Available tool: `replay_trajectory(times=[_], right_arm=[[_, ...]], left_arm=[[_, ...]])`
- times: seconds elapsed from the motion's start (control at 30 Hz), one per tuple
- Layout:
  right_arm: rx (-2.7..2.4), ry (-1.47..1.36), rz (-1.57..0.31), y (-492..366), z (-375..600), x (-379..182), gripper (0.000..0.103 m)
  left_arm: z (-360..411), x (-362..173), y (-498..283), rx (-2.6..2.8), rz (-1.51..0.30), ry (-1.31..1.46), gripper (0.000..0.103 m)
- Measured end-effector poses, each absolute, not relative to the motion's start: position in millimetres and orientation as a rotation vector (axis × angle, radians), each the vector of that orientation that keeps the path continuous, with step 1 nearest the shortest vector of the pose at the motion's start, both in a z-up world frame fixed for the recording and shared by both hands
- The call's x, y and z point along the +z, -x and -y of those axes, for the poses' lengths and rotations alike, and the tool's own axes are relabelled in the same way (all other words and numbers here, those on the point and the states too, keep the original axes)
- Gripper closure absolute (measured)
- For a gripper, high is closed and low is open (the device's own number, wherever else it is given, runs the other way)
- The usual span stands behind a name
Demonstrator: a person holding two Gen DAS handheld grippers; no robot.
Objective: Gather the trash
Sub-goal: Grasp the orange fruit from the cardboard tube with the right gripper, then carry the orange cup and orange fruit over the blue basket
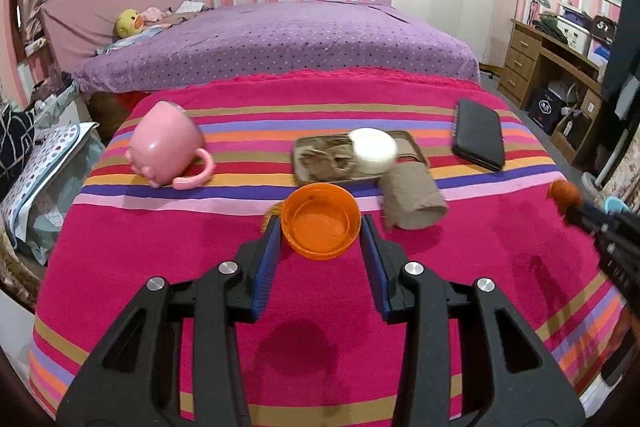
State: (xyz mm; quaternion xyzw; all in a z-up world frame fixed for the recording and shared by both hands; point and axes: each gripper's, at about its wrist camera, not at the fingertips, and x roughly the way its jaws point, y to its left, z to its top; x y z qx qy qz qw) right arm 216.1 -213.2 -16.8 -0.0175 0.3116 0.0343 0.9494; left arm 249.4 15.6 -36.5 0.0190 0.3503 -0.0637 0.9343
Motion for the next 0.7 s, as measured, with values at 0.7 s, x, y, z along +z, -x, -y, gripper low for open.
replay_trajectory(times=[0.7], right_arm=[[-0.055, -0.009, -0.572, -181.7, 318.6, 3.0, 0.089]], left_arm=[[92.6, -33.0, -224.8, -0.226, -0.692, -0.028, 0.064]])
